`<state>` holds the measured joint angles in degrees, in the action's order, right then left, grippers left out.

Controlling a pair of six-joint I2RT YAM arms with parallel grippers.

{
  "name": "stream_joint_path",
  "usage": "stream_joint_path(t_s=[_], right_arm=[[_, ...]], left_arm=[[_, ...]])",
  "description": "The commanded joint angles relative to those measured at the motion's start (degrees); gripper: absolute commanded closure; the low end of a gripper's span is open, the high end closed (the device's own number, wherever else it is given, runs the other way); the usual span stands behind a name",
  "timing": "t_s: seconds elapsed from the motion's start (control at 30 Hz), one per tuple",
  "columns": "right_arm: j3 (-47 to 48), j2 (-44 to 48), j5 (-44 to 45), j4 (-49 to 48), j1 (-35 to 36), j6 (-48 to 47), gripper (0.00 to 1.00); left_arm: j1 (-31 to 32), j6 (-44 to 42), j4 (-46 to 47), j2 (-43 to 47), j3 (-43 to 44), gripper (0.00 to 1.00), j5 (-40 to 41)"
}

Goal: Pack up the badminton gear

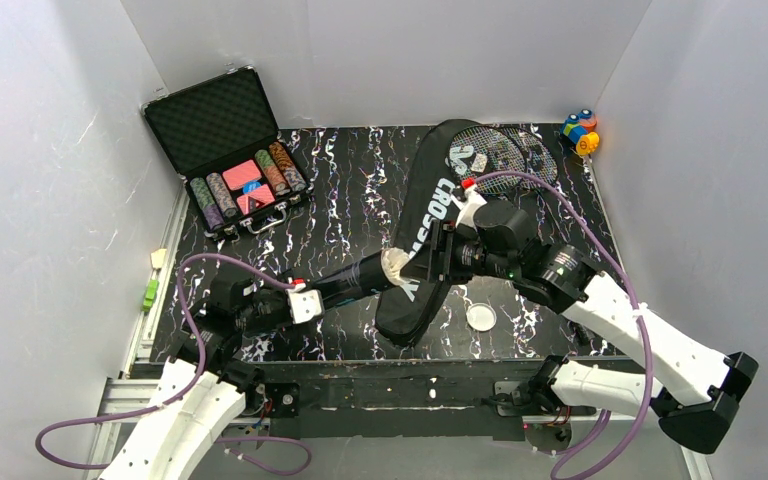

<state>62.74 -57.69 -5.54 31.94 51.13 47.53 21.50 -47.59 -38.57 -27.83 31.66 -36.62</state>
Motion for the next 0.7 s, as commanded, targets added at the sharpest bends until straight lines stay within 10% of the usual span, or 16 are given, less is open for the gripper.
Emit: stream_joint_path(t_s=[0.0, 0.67], right_arm=[[5.3, -2.1, 1.1, -0.3, 0.4, -2.6, 0.35], [9.1, -11.9, -0.2, -5.8, 5.0, -2.5, 0.35]], left_arm=[[0.1, 0.3, 1.4, -0.3, 3.2, 0.80, -1.2], [0.1, 0.3, 1.2, 0.4, 4.2, 0.81, -2.9]])
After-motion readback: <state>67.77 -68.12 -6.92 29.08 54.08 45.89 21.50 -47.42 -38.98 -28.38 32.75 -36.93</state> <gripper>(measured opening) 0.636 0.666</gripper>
